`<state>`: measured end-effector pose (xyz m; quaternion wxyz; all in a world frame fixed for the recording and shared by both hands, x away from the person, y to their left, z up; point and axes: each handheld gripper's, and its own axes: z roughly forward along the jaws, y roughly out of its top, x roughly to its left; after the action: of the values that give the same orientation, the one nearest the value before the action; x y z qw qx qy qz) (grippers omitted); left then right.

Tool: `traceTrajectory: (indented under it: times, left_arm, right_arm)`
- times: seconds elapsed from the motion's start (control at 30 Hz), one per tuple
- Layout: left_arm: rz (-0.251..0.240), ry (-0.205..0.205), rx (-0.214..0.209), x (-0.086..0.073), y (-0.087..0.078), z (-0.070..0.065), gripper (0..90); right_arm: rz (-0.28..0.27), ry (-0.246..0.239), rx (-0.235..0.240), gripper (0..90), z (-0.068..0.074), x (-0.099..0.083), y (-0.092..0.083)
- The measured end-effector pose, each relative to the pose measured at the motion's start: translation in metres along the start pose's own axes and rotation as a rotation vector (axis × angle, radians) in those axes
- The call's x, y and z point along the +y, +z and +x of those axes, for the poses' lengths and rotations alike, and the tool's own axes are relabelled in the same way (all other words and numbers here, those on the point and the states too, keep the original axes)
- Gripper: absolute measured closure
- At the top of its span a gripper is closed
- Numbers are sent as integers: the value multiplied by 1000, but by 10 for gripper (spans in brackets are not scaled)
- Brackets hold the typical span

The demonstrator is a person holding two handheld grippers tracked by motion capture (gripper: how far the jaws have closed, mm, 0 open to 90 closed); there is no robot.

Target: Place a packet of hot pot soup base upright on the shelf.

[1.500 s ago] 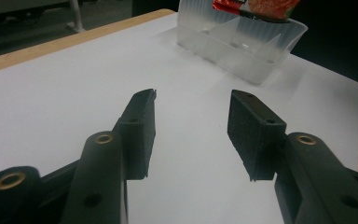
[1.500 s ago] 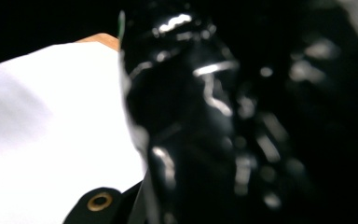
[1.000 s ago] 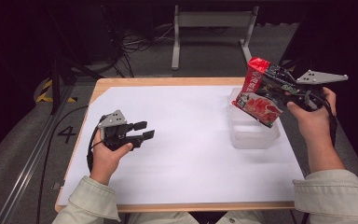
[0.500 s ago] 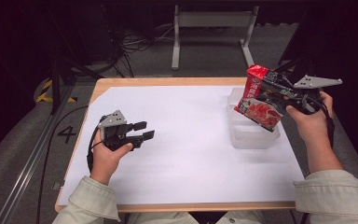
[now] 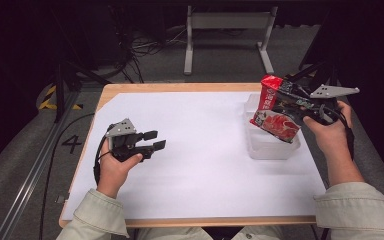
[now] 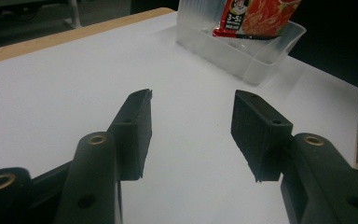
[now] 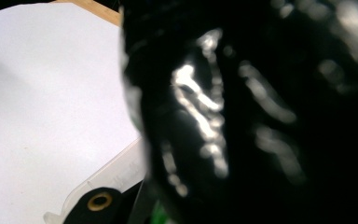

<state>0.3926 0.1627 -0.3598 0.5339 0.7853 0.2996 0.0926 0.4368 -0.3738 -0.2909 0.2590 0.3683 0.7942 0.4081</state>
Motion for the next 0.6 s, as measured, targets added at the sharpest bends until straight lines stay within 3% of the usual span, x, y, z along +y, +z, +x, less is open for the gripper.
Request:
traceTrajectory:
  times: [0.6]
  left_arm:
    - [6,1,3,-2,1,2,481]
  right_arm:
    - [17,19,15,839,-3,-18,18]
